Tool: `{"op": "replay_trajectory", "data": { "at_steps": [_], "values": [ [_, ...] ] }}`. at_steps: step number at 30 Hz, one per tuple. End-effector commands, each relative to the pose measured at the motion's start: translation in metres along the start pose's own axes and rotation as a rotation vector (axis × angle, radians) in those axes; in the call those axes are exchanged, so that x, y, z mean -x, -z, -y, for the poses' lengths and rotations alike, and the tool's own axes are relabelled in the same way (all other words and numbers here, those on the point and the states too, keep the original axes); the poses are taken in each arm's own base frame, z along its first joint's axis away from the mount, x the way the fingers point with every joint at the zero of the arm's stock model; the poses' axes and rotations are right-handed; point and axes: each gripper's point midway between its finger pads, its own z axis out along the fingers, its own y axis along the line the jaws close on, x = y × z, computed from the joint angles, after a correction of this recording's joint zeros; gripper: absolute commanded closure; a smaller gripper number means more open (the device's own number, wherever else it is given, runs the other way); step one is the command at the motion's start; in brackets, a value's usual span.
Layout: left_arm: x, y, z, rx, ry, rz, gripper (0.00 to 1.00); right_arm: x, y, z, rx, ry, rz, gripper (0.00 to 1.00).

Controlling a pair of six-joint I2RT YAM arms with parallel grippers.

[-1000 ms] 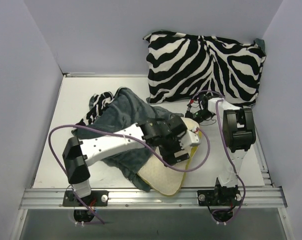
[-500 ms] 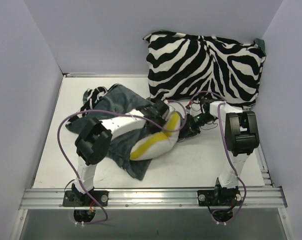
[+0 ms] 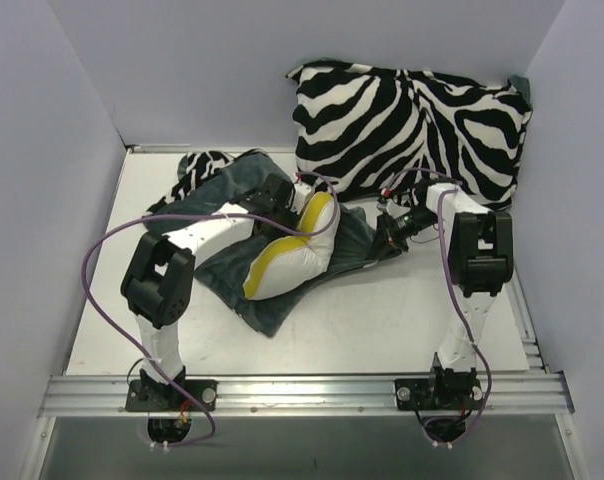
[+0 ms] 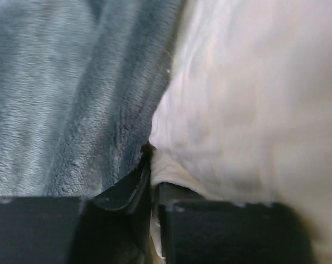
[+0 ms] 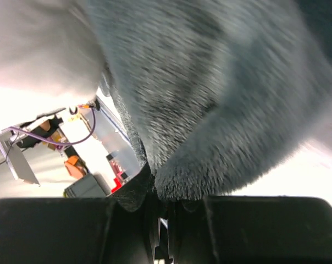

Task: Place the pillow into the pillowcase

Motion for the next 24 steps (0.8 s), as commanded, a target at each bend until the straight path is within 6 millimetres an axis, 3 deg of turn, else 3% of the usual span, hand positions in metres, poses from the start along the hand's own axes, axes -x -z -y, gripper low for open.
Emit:
{"op": "replay_trajectory", "data": {
  "at_steps": [1, 2, 3, 4, 5, 6, 8, 9, 11, 13, 14, 15, 17, 18, 20, 21, 23, 24],
  "values": [
    [-0.063, 0.020, -0.027, 0.057, -0.131, -0.245, 0.81, -0.011, 0.003, -0.022, 0.000, -0.101, -0.086, 1.00],
    [-0.063, 0.026, -0.022, 0.045, -0.131, -0.250, 0.79, -0.007, -0.002, -0.025, 0.000, -0.099, -0.083, 1.00],
    [-0.052, 0.032, -0.016, 0.024, -0.127, -0.230, 0.72, 0.005, -0.003, -0.027, 0.004, -0.076, -0.051, 0.95],
    [-0.050, 0.035, -0.001, -0.057, -0.116, -0.232, 0.69, 0.008, -0.005, -0.028, 0.009, -0.105, -0.043, 0.86],
    [-0.052, 0.042, 0.007, -0.107, -0.109, -0.266, 0.64, 0.012, -0.006, -0.028, 0.008, -0.107, -0.030, 0.84],
    [-0.039, 0.045, 0.014, -0.142, -0.107, -0.251, 0.43, 0.017, -0.007, -0.026, -0.001, -0.102, -0.006, 0.81],
    [-0.034, 0.059, 0.034, -0.268, -0.111, -0.264, 0.27, 0.013, -0.007, -0.024, -0.005, -0.127, 0.008, 0.70],
    [-0.019, 0.070, 0.039, -0.301, -0.124, -0.228, 0.22, 0.013, -0.007, -0.019, -0.023, -0.127, 0.019, 0.66],
    [-0.012, 0.091, 0.049, -0.390, -0.139, -0.208, 0.18, 0.002, -0.006, -0.013, -0.042, -0.146, 0.015, 0.49],
    [0.008, 0.124, 0.049, -0.420, -0.152, -0.126, 0.15, -0.006, 0.000, -0.006, -0.057, -0.163, 0.023, 0.46],
    [0.007, 0.137, 0.048, -0.435, -0.151, -0.126, 0.14, -0.017, 0.004, -0.009, -0.051, -0.167, 0.030, 0.43],
    [0.011, 0.154, 0.041, -0.430, -0.143, -0.092, 0.14, -0.022, 0.008, -0.013, -0.038, -0.169, 0.036, 0.42],
    [0.000, 0.161, 0.026, -0.377, -0.134, -0.121, 0.12, -0.038, 0.015, -0.026, 0.005, -0.163, 0.051, 0.33],
    [-0.005, 0.163, 0.005, -0.295, -0.128, -0.126, 0.12, -0.044, 0.016, -0.032, 0.017, -0.157, 0.048, 0.29],
    [-0.032, 0.152, -0.025, -0.207, -0.144, -0.199, 0.12, -0.054, 0.014, -0.049, 0.053, -0.130, 0.044, 0.21],
    [-0.044, 0.147, -0.055, -0.118, -0.124, -0.228, 0.12, -0.059, 0.010, -0.052, 0.071, -0.140, 0.029, 0.20],
    [-0.058, 0.132, -0.082, -0.046, -0.165, -0.266, 0.12, -0.067, -0.001, -0.063, 0.096, -0.128, -0.012, 0.19],
    [-0.078, 0.116, -0.092, -0.043, -0.169, -0.331, 0.15, -0.068, -0.008, -0.063, 0.097, -0.125, -0.023, 0.18]
  ]
}}
